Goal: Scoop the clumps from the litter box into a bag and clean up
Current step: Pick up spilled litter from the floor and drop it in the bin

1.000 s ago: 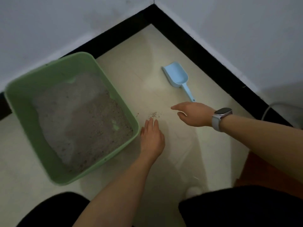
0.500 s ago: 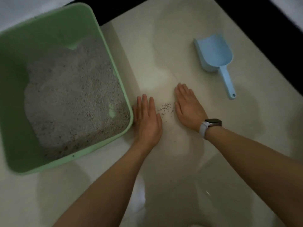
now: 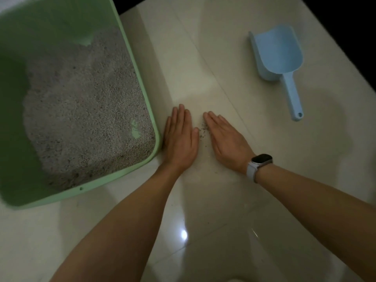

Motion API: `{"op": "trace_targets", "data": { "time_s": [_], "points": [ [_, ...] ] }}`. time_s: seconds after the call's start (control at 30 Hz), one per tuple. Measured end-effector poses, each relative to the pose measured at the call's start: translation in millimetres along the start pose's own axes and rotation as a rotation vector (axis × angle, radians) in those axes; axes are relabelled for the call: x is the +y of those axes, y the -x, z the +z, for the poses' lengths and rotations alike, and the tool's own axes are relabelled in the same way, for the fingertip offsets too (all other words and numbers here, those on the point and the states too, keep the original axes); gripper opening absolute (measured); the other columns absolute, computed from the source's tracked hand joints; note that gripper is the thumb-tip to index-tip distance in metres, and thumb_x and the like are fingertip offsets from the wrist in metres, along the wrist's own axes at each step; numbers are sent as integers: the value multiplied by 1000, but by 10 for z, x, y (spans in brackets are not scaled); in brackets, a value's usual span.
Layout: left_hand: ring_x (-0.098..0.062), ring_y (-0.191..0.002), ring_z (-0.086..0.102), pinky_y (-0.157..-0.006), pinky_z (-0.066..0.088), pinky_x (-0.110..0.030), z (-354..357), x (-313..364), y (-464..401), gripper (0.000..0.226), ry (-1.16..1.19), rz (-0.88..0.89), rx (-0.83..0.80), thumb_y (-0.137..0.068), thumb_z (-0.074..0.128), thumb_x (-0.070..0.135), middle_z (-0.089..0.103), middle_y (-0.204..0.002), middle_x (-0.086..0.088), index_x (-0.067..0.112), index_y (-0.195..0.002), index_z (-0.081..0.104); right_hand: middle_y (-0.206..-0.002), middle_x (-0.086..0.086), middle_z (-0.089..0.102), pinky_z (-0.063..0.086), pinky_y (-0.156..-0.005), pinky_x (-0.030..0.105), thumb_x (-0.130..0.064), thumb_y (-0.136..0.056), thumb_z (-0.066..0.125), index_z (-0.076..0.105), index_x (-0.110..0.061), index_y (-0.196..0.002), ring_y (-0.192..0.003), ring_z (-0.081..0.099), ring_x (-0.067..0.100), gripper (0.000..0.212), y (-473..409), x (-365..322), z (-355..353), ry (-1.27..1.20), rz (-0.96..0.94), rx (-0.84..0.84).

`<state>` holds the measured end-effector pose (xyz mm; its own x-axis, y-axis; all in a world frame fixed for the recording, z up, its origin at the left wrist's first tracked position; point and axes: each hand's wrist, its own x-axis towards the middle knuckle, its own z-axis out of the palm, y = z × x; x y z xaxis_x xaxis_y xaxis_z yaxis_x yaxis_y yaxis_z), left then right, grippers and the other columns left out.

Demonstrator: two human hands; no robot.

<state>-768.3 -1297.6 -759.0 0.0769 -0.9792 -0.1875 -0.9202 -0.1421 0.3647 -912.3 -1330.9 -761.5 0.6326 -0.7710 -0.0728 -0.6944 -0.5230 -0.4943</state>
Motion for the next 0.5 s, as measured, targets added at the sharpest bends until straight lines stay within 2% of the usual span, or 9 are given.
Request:
{"op": "trace_targets", "data": {
  "time_s": [0.1,0.17,0.33,0.5],
  "points": [
    [-20,-144,4,-113,-10,-23,47,56,88,68,-36,73,-6,-90,4,40,10,-155,-12,3,-146,15,-143,23,35,11,-113,27,-13,-88,20,28,6,-139,-135,33,28,54,22,-41,33,-52,43,12],
    [-20,-143,11,-113,-5,-24,91,42,195,62,-62,108,-6,-93,12,36,17,-154,-12,3,-145,20,-143,23,34,11,-113,28,-10,-88,22,27,7,-139,-135,32,29,54,28,-54,47,-54,40,18],
    [-24,-138,26,-113,10,-30,142,-37,501,55,-61,142,14,-94,25,28,31,-148,-16,-1,-140,32,-148,20,25,-1,-112,17,0,-88,30,19,4,-142,-140,23,26,55,55,-123,64,-73,68,6],
    [-25,-136,32,-114,13,-29,107,-142,679,55,2,197,13,-93,29,25,35,-145,-19,-3,-140,31,-144,24,32,8,-114,28,-5,-88,25,25,7,-140,-137,28,31,53,-11,-172,110,-69,30,14]
  ]
}}
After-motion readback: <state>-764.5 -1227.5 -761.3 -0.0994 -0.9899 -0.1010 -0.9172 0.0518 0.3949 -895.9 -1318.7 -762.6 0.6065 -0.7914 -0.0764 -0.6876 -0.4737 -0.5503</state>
